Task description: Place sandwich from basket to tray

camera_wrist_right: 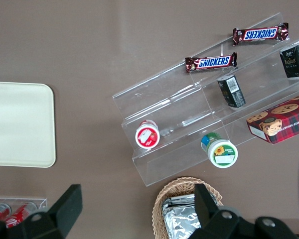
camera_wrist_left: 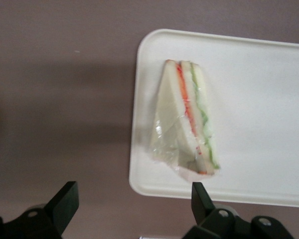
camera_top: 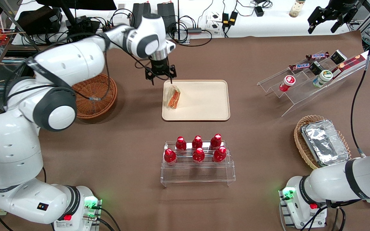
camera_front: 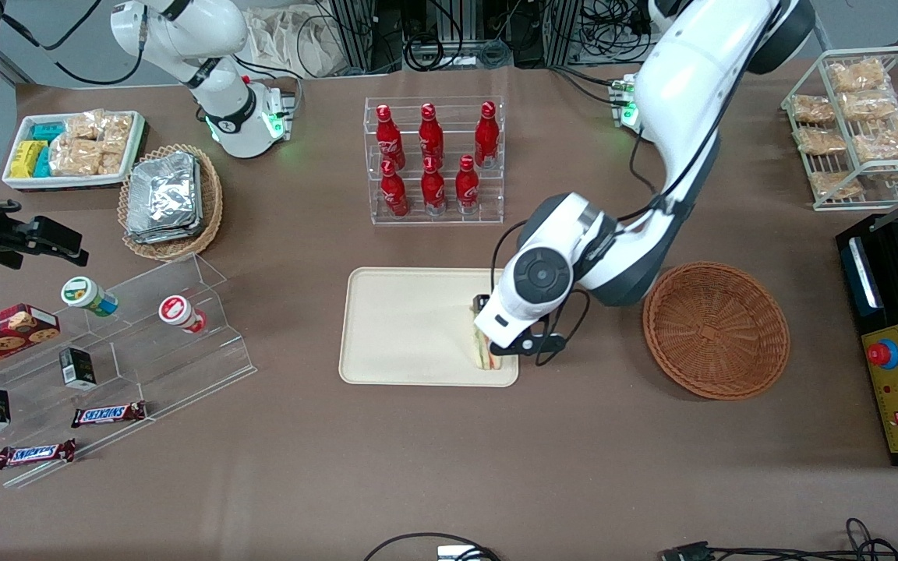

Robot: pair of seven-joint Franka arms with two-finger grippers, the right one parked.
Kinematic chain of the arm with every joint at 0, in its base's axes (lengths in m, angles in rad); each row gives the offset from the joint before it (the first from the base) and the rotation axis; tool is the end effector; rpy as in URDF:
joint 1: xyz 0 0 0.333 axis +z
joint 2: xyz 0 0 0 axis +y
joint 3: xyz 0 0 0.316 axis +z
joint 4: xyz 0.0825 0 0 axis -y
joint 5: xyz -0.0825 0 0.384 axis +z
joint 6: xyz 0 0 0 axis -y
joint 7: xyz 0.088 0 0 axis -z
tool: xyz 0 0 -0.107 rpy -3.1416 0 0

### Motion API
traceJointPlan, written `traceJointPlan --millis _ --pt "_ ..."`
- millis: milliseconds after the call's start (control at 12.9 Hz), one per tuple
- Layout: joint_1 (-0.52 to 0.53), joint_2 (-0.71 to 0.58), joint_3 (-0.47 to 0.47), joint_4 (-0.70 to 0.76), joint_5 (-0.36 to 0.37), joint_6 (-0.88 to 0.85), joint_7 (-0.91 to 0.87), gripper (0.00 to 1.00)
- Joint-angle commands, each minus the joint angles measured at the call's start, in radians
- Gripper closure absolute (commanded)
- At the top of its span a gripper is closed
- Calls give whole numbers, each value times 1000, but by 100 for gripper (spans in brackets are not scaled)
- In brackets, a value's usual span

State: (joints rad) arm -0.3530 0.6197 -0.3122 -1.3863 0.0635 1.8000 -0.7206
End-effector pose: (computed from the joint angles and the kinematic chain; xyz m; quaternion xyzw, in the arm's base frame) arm 0.5766 -0.3931 0.3477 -0.9935 -0.0369 0.1073 0.0090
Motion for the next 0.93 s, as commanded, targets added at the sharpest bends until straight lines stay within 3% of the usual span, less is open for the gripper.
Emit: traceJointPlan --millis 0,155,311,466,699,854 --pt "3 -148 67 -34 -1 -143 3 0" --pt "73 -257 76 -116 -16 -169 71 0" --pt "147 -394 81 -315 -14 -140 253 0" --pt "206 -507 82 -472 -5 -44 300 0" --pt "299 -661 96 -536 -5 -83 325 0" --pt "452 -648 123 -426 -17 -160 450 0"
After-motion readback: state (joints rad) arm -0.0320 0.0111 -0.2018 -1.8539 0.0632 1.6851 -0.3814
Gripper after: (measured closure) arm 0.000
